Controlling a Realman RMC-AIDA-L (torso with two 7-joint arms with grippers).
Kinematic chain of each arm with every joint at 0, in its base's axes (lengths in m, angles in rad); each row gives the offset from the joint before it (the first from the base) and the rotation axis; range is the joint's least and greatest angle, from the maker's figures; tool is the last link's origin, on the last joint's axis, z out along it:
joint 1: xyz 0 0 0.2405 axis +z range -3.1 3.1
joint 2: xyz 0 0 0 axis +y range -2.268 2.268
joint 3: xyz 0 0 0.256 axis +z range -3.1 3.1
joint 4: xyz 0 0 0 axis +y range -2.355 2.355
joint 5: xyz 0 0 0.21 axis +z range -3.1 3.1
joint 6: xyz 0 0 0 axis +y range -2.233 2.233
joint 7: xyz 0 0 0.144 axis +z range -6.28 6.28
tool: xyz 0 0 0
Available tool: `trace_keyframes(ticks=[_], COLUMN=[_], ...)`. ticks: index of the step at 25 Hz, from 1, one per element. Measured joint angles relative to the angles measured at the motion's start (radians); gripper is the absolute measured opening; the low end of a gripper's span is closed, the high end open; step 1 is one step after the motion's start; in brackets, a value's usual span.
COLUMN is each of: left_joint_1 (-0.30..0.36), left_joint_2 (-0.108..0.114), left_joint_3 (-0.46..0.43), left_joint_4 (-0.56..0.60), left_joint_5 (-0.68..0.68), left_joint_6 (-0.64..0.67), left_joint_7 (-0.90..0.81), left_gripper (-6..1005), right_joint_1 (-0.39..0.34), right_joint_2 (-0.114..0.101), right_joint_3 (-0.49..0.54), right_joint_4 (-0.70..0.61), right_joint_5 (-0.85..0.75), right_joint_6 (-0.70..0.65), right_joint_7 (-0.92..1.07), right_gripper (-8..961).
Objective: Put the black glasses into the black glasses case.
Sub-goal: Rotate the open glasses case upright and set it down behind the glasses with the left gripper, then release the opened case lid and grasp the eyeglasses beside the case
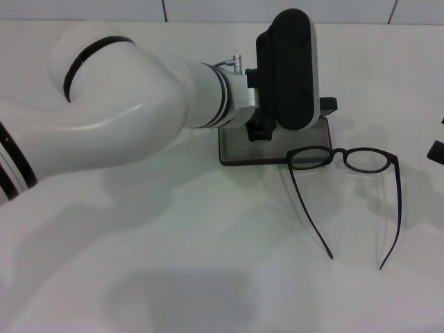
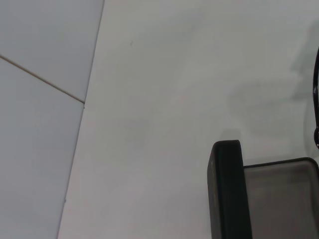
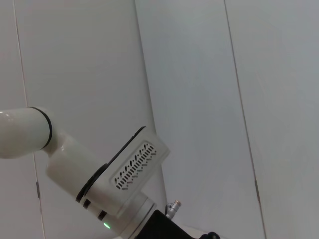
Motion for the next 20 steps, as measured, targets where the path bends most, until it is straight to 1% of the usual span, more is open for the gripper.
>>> trace_keyframes(ticks=[8,14,17,20], left_joint_1=[0.017,0.018,0.019,0.054], left_joint_2=[0.0,0.001,0.002,0.006], left_joint_3=[0.01,0.017,0.013,-0.014], left_joint_4=[0.0,0.013,0.059,0.175], left_joint_5=[0.001,0.001,-0.004,-0.017], left_joint_6=[-0.044,-0.04,-0.023,0.017], left_joint_7=[-0.001,-0.002,-0.004,-0.024], left_gripper=[254,329,367,393], right_joint_1=[0.002,0.001,-0.002,0.018], right_joint_2=[0.0,-0.001,-0.013,-0.044], right_joint_3=[0.0,0.0,0.001,0.001], right_joint_4=[0.0,0.0,-0.001,-0.011], right_joint_5=[-0.001,-0.001,-0.007,-0.077], right_joint_6=[0.003,0.005,0.011,0.04], right_joint_7=[0.0,0.0,0.001,0.034], right_gripper=[582,579,577,576])
